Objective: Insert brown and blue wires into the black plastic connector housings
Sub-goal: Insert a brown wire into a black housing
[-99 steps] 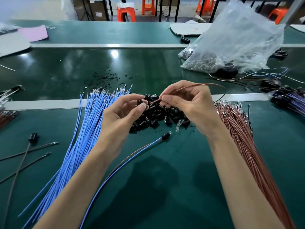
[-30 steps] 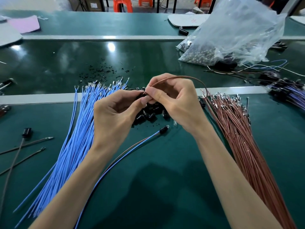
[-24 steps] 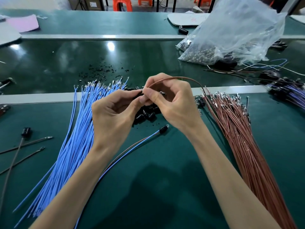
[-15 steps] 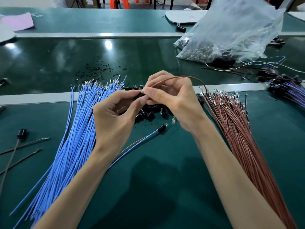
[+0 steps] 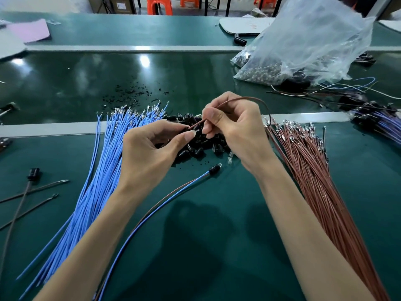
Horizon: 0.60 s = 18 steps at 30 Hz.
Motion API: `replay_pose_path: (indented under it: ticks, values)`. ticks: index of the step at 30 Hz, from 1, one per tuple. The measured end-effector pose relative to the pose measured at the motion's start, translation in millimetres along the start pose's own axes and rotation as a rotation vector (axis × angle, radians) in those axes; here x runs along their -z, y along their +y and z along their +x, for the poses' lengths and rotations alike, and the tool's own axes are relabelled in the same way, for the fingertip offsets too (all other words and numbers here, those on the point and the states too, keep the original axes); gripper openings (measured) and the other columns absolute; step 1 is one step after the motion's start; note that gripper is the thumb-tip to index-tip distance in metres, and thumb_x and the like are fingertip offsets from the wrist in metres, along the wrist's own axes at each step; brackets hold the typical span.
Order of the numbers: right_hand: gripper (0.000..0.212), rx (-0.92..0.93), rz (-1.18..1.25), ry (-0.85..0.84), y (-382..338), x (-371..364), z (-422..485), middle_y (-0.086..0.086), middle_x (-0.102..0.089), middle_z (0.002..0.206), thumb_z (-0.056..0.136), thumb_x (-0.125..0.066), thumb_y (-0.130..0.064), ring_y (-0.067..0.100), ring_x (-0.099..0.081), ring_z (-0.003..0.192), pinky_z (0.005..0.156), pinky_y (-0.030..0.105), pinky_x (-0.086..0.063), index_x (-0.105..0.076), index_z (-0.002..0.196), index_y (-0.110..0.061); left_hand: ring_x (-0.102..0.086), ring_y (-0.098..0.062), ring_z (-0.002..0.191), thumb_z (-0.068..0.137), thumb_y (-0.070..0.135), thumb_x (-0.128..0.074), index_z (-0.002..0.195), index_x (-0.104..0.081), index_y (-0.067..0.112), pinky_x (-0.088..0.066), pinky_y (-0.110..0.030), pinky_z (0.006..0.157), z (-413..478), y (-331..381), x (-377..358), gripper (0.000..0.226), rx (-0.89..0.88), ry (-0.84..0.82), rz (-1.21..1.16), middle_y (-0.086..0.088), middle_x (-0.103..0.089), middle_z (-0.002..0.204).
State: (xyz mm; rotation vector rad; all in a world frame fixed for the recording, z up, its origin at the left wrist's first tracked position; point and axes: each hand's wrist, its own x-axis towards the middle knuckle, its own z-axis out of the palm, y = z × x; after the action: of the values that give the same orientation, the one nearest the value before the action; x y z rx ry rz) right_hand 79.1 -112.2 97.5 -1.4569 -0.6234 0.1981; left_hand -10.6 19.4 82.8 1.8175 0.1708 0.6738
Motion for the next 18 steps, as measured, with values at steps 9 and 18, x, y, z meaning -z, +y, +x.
replay_pose_path:
  ticks: [9, 18]
  values:
    - [0.019, 0.071, 0.046, -0.024, 1.8, -6.7, -3.2, -0.006, -0.064, 0.061, 0.084, -0.065, 0.004, 0.008, -0.064, 0.056, 0.059, 0.017, -0.052, -0.058, 0.076, -0.011, -0.067, 0.002, 0.068, 0.076, 0.013, -0.075, 0.084, -0.071, 0.022, -0.05, -0.01, 0.065, -3.2, 2.6, -2.5, 0.012, 0.001, 0.02, -0.047, 0.019, -0.072, 0.079]
    - [0.012, 0.04, -0.038, -0.064, 9.7, -7.1, -3.0, 0.001, -0.068, 0.068, 0.074, -0.077, -0.004, 0.019, -0.065, 0.066, 0.064, 0.033, -0.054, -0.066, 0.072, -0.008, -0.066, 0.0, 0.066, 0.074, 0.017, -0.075, 0.082, -0.072, 0.022, -0.053, -0.015, 0.066, -3.6, -0.3, -3.2, 0.01, 0.037, -0.016, -0.043, 0.015, -0.073, 0.077]
